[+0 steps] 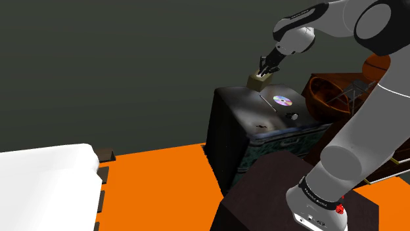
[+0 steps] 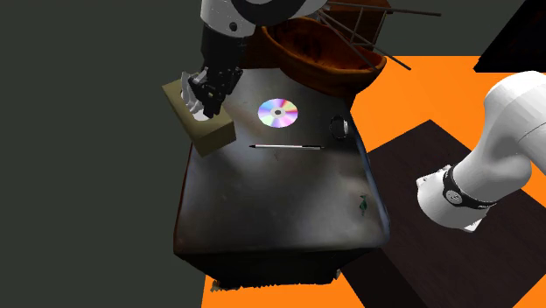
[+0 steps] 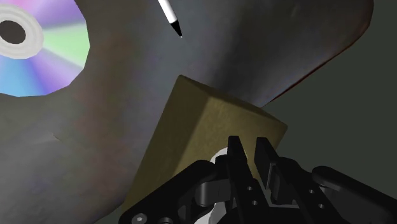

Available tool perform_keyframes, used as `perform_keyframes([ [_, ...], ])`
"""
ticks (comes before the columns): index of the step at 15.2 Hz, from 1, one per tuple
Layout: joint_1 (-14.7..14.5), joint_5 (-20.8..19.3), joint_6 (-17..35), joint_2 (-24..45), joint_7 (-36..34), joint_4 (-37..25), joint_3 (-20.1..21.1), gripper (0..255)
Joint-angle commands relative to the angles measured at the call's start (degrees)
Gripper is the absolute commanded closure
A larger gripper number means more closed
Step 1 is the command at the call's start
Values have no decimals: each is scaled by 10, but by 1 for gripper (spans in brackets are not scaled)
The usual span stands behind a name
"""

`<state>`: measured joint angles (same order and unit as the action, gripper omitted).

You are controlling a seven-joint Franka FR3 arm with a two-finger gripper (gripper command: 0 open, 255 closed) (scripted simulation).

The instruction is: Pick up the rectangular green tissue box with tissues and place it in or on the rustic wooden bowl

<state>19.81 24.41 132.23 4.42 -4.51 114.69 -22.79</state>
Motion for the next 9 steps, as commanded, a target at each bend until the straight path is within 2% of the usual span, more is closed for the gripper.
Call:
perform_keyframes([
  [1,0,0,0,0,0,1,0,255],
  [9,0,-27,-52,-20,-29,-37,-3,255],
])
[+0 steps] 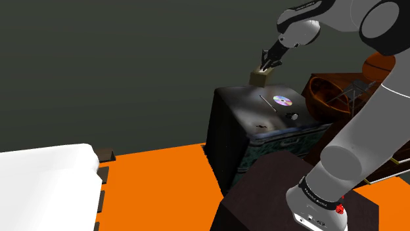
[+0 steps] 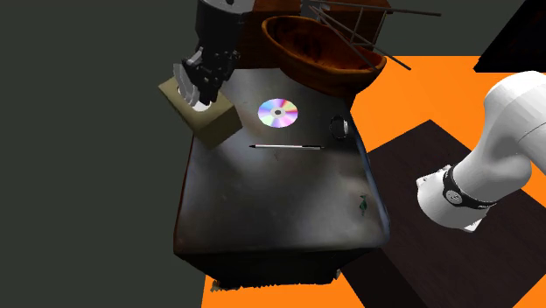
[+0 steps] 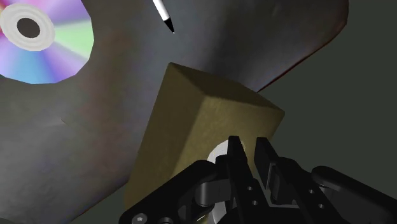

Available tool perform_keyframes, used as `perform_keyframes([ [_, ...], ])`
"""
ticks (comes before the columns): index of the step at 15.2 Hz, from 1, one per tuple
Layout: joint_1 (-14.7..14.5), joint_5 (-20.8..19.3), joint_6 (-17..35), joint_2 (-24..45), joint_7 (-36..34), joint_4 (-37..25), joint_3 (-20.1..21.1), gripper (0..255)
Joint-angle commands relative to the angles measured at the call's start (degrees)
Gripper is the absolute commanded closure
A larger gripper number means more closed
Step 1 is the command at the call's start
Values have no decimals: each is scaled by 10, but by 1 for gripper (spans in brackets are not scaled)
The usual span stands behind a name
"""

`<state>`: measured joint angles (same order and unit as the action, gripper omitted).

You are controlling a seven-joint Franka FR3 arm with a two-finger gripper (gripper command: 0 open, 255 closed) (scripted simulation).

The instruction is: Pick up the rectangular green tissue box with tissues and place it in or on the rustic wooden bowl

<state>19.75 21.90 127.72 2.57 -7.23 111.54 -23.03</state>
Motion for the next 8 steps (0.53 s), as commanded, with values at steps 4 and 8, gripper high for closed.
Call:
perform_keyframes([
  [4,1,-13,-33,-9,-15,-28,-1,255],
  [8,1,-21,-61,-14,-26,-52,-2,255],
])
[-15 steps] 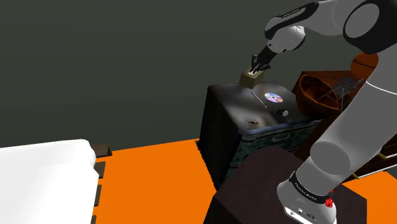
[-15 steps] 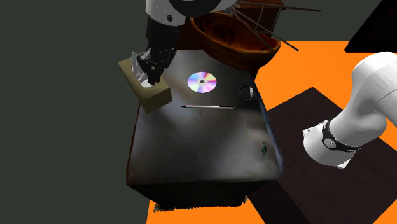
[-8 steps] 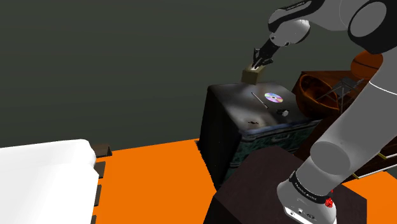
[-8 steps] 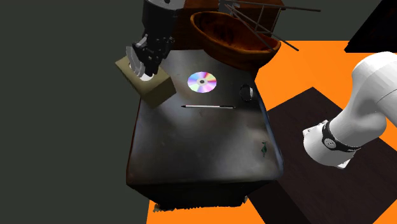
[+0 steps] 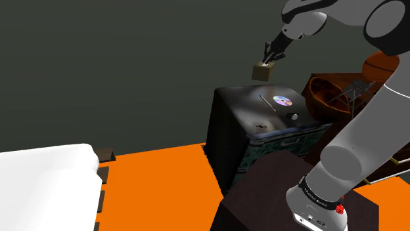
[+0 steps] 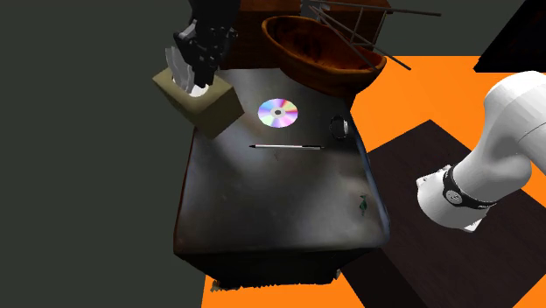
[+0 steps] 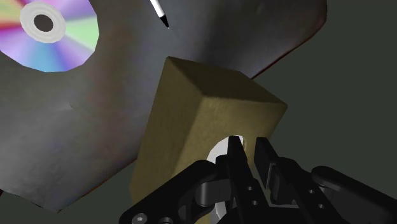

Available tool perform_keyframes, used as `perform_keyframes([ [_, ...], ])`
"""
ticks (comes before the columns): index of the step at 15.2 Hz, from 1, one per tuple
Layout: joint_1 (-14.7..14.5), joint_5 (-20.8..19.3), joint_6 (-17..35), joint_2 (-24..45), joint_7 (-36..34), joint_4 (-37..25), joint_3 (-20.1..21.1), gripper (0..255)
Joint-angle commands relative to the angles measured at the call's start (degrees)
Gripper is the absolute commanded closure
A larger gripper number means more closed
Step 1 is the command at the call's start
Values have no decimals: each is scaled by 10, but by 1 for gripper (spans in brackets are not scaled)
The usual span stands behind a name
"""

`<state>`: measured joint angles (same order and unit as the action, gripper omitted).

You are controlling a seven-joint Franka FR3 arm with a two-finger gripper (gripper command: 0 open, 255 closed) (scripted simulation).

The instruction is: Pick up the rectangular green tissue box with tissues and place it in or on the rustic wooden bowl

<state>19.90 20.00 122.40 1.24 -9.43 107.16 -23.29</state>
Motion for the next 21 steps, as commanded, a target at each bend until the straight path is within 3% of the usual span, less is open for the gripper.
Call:
perform_keyframes([
  [1,0,-4,-15,-1,-7,-15,0,255],
  [21,6,-18,-165,9,-49,-179,-5,255],
])
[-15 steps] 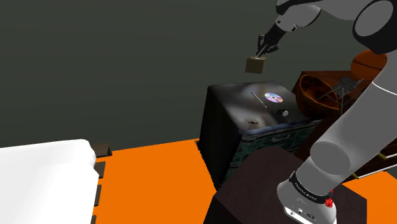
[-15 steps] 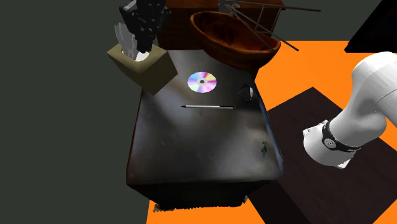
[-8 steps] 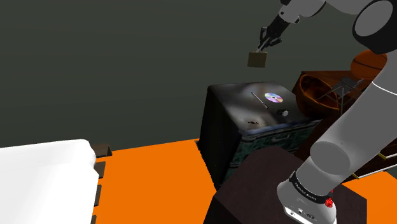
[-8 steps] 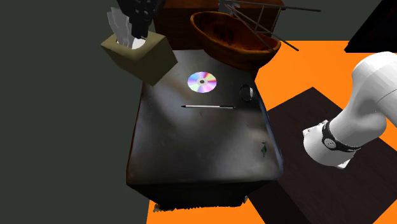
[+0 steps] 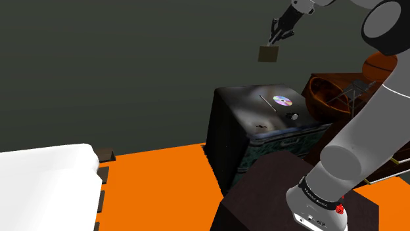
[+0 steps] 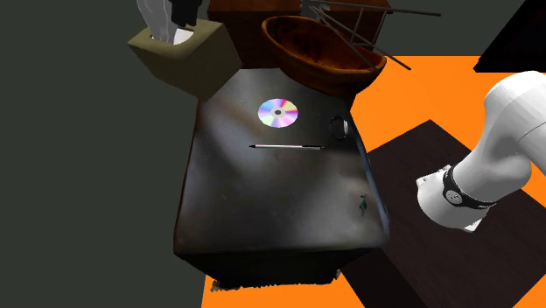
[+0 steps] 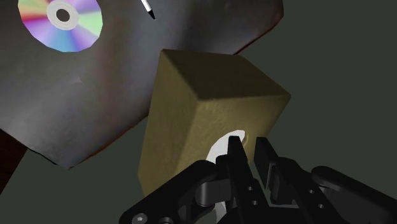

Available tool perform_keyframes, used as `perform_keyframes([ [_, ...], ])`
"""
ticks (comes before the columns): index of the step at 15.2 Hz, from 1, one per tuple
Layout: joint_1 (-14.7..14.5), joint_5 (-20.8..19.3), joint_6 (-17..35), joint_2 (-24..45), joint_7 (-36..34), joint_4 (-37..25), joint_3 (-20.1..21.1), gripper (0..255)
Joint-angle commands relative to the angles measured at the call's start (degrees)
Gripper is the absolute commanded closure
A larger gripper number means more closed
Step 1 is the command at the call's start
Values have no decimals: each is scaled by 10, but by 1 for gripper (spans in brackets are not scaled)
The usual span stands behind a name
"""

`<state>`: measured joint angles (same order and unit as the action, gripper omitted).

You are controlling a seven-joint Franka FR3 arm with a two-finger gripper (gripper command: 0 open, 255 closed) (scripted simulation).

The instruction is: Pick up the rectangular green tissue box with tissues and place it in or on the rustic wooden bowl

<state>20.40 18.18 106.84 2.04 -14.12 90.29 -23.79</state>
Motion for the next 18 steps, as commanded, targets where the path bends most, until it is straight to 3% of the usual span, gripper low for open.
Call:
perform_keyframes([
  [1,1,0,-17,4,-3,-20,-1,255],
  [6,5,4,-55,16,-10,-70,-4,255],
  [18,50,-48,-100,-140,74,51,-50,255],
])
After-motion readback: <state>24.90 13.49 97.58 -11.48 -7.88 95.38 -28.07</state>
